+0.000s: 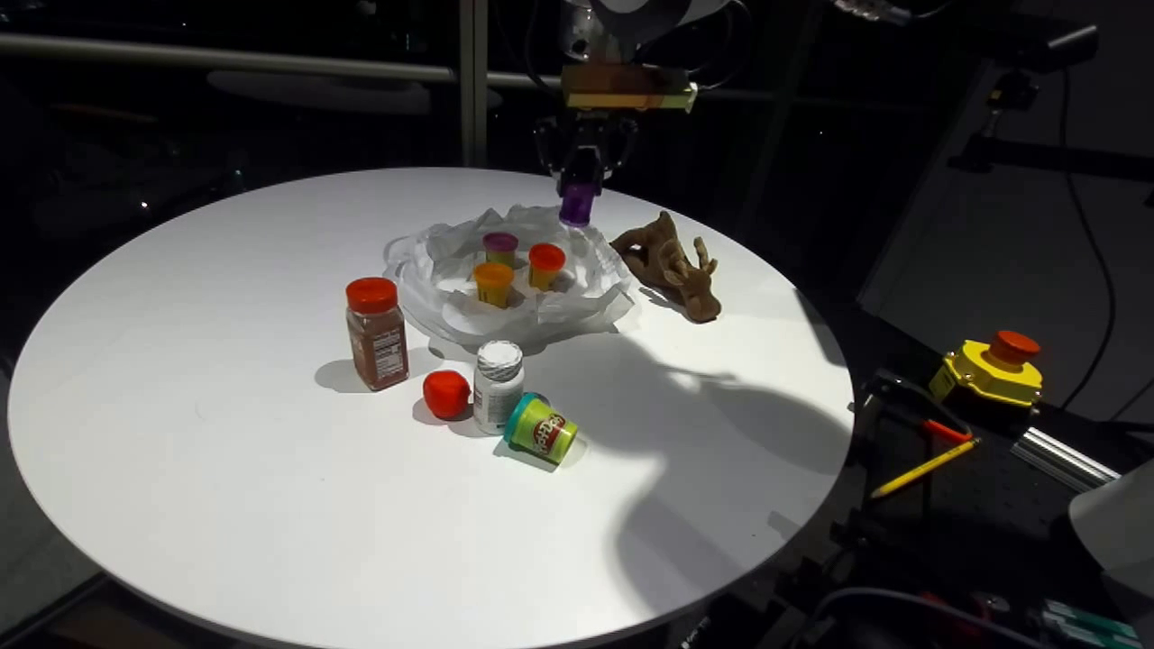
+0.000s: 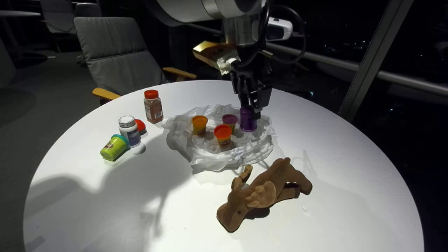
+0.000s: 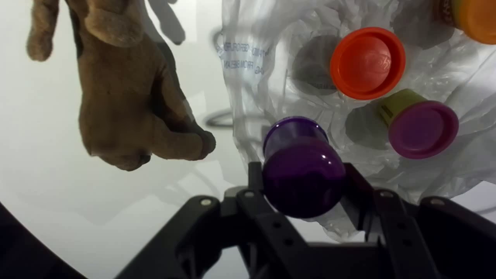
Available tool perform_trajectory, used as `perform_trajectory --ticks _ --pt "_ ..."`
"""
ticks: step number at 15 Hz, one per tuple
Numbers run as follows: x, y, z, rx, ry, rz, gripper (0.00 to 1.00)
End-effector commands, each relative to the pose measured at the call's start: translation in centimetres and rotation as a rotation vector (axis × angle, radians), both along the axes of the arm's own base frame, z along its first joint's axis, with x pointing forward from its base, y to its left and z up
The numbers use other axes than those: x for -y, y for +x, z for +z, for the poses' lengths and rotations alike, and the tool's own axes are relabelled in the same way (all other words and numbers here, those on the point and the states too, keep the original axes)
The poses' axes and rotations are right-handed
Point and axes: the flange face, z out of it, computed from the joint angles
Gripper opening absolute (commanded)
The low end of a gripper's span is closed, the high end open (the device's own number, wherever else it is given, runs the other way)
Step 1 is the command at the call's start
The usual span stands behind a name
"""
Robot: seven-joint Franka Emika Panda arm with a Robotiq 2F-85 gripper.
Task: Put the contents on the table into the plastic bag.
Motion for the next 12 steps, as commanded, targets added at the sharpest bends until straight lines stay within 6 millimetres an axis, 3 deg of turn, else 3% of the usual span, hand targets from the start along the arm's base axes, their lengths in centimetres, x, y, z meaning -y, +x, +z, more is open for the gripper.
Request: perform_trajectory --ticks 1,9,10,11,12 --pt "0.4 3.4 -1.7 0.000 0.013 -0.064 0.26" --pt "-0.2 5.9 -6.5 -0.046 0.015 -0.121 0.26" --pt "-0.3 6.1 -6.9 -0.051 0.011 -0.125 0.62" --pt "-0.5 6.1 -7.1 -0.051 0.004 -0.128 0.77" --pt "-0.5 6.1 -6.9 -0.045 -0.006 -0.134 0.83"
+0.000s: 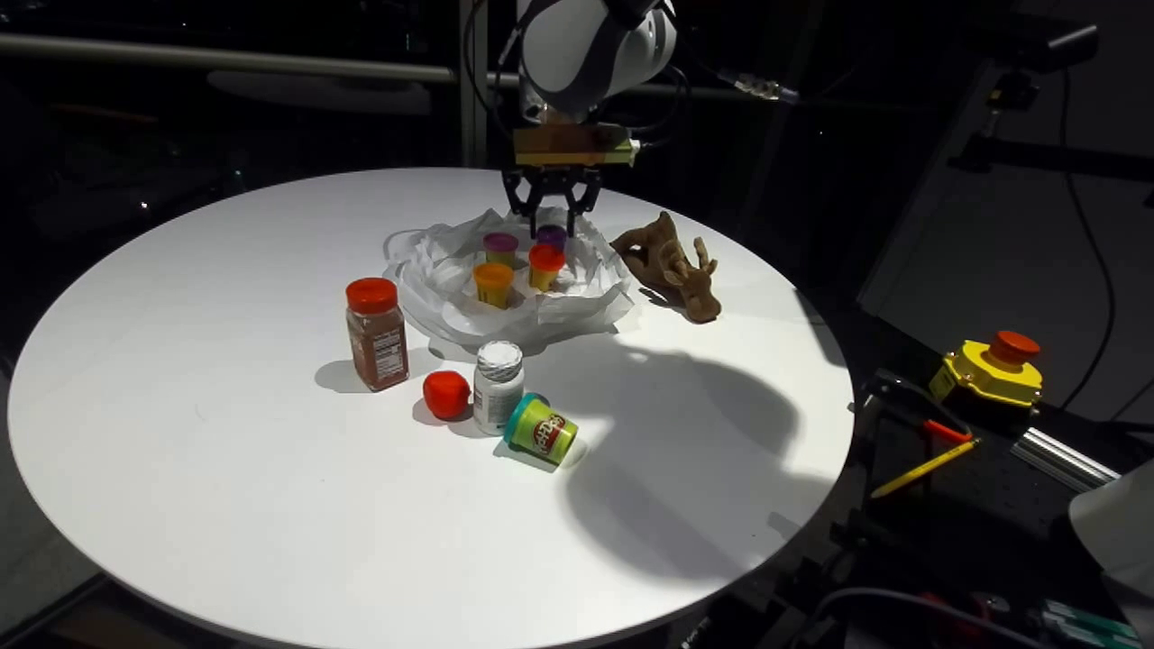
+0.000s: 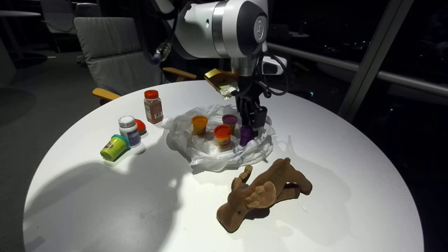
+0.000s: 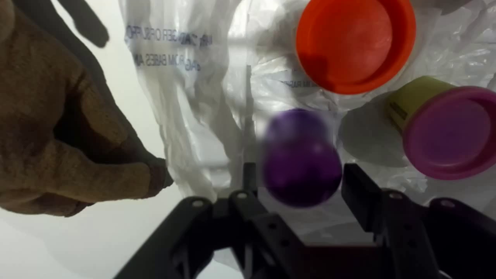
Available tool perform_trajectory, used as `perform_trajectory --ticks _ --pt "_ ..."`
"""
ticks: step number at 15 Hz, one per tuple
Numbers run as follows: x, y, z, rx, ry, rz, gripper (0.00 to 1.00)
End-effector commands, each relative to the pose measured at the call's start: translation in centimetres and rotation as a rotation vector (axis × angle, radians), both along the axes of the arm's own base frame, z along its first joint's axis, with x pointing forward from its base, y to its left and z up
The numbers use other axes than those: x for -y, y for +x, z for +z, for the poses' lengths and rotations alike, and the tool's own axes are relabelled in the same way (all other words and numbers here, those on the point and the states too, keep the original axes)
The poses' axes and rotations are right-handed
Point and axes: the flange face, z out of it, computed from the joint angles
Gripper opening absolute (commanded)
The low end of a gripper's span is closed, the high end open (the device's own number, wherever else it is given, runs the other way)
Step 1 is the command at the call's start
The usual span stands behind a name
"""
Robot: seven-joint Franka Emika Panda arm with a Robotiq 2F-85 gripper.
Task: Put the contents on the table into the plastic bag.
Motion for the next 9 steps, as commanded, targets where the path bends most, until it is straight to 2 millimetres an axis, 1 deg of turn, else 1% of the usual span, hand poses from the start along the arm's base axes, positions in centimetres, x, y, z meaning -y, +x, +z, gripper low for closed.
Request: perform_trajectory --ticks 1,2,4,6,7,9 --pt "-0.3 1.1 0.9 0.018 -0.046 -0.045 0.90" --pt "-0.3 1.0 1.5 0.024 -0.064 -0.061 0.99" --pt "-0.4 0.2 3.7 0.050 -0.102 -0.090 1.00" --pt "-1.1 -0.8 6.1 0.049 -0.131 -0.083 1.00" --pt "-1.8 -1.5 7.2 0.040 -0.142 -0.064 1.00" --pt "-3.8 -3.2 9.0 -0.004 -0.147 0.017 1.00"
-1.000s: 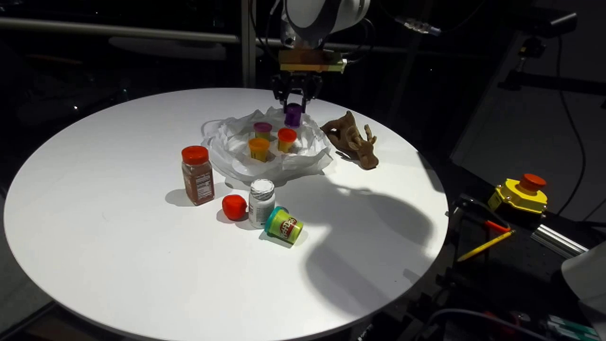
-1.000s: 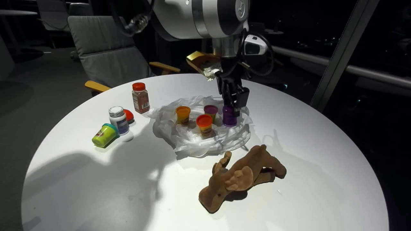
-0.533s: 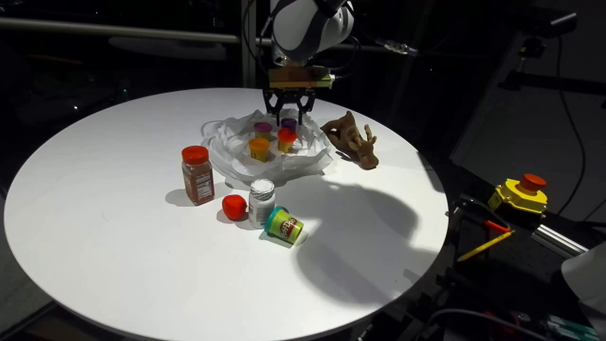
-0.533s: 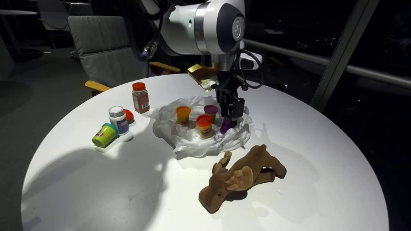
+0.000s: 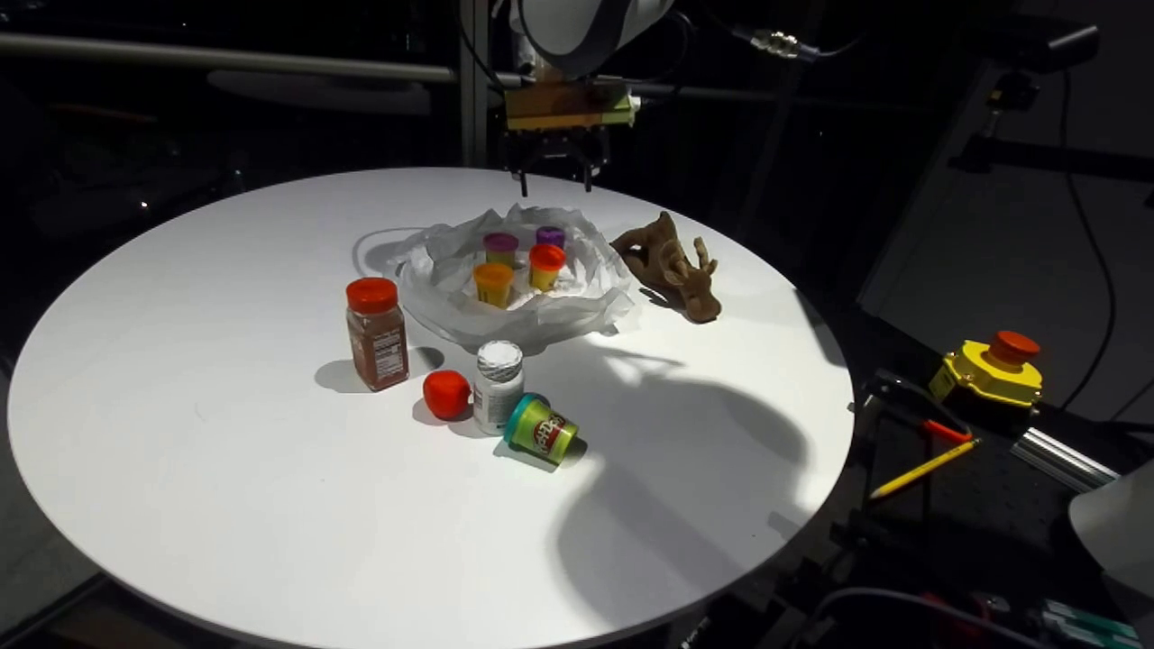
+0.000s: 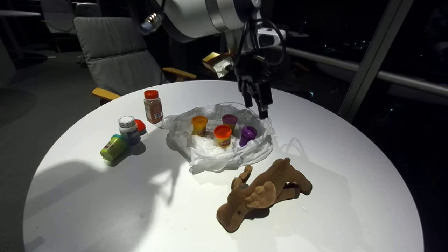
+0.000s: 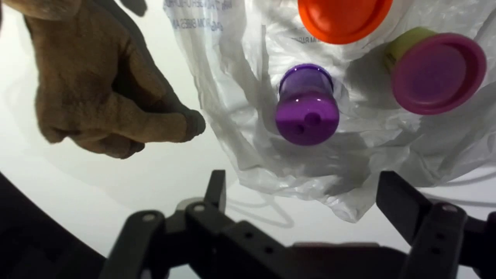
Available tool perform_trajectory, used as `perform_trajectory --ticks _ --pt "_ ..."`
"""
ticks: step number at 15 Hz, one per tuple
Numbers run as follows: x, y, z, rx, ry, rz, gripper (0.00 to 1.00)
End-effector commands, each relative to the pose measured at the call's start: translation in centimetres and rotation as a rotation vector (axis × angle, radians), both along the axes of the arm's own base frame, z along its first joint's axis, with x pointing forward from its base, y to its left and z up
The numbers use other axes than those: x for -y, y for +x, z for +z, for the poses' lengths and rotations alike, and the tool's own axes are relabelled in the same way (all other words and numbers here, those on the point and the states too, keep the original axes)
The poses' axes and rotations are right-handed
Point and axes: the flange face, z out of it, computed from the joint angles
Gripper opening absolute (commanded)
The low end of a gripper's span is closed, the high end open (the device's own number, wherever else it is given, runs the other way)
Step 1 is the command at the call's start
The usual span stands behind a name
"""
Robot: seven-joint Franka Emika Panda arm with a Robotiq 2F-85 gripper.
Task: Put the contents on the table into the plastic bag.
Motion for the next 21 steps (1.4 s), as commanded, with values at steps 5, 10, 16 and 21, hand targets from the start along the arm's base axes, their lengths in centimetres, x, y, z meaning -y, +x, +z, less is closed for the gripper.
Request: perform_trajectory --ticks 5,10,16,21 --pt "-9.0 -9.6 5.7 -0.251 -0.024 0.283 1.00" --pt "-14.9 -14.2 3.4 -0.373 -0.056 0.448 1.00" --pt "-22.1 -17.0 -0.7 -0.255 -0.027 0.666 1.00" --pt "-25.1 -17.9 -0.2 -0.103 -0.031 0.740 1.00"
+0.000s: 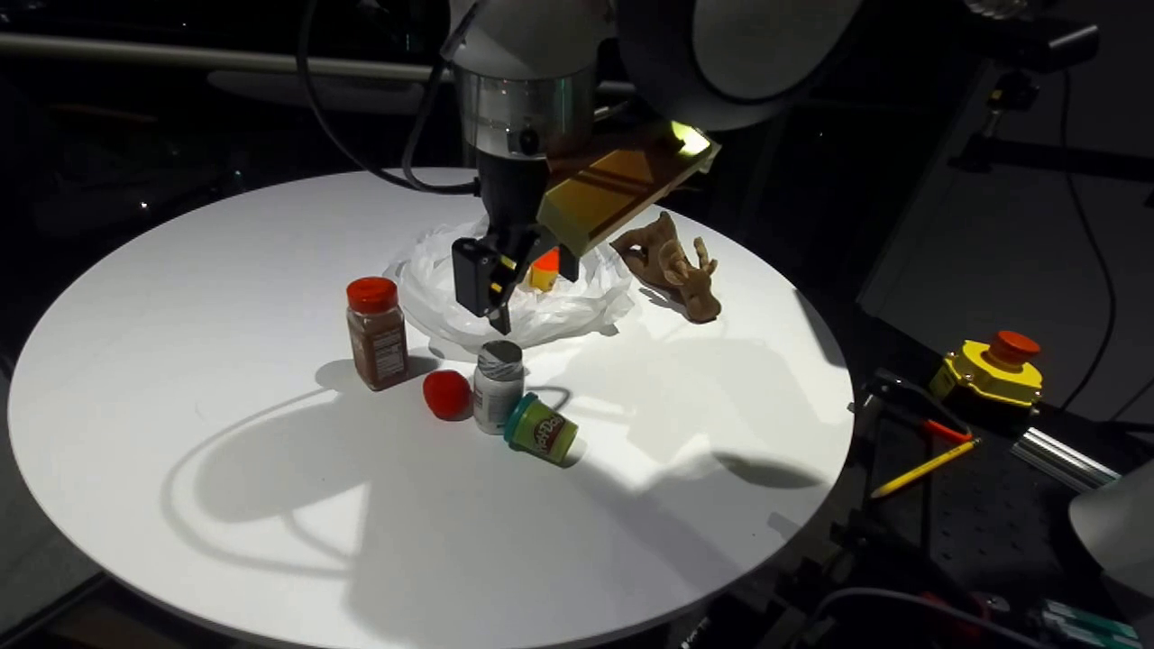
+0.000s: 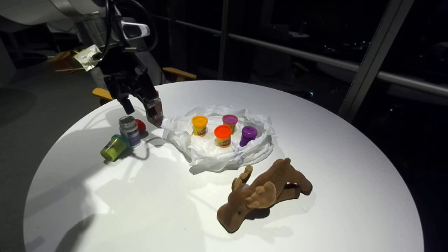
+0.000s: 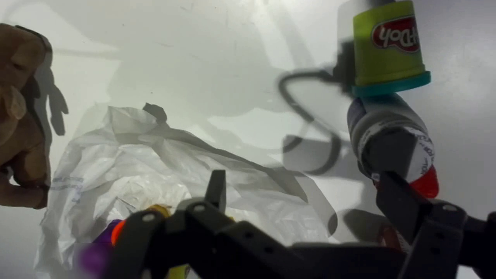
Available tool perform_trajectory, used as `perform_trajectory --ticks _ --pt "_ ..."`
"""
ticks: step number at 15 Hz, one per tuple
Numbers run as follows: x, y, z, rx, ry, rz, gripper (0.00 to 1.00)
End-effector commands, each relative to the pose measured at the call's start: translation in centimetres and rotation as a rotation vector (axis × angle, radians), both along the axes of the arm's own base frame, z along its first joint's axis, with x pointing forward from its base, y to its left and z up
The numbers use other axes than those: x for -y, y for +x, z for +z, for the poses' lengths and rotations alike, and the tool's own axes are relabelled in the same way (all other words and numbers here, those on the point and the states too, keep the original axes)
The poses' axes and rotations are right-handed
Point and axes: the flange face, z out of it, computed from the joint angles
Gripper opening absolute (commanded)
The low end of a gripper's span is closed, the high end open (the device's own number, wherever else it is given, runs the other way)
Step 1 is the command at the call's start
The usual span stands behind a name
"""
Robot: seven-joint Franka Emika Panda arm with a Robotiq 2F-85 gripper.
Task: Put the contents on the table into the plastic bag.
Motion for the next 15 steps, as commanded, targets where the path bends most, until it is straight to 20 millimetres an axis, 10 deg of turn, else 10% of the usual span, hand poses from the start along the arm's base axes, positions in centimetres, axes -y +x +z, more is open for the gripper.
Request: perform_trajectory --ticks 1,14,15 --pt "-1.1 -0.7 1.0 0.085 0.038 0.045 1.00" --pt "-1.6 -0.4 -2.5 -0.031 0.212 0.095 1.00" --pt "-1.5 -0.4 -2.5 -0.041 0.223 0.095 0.75"
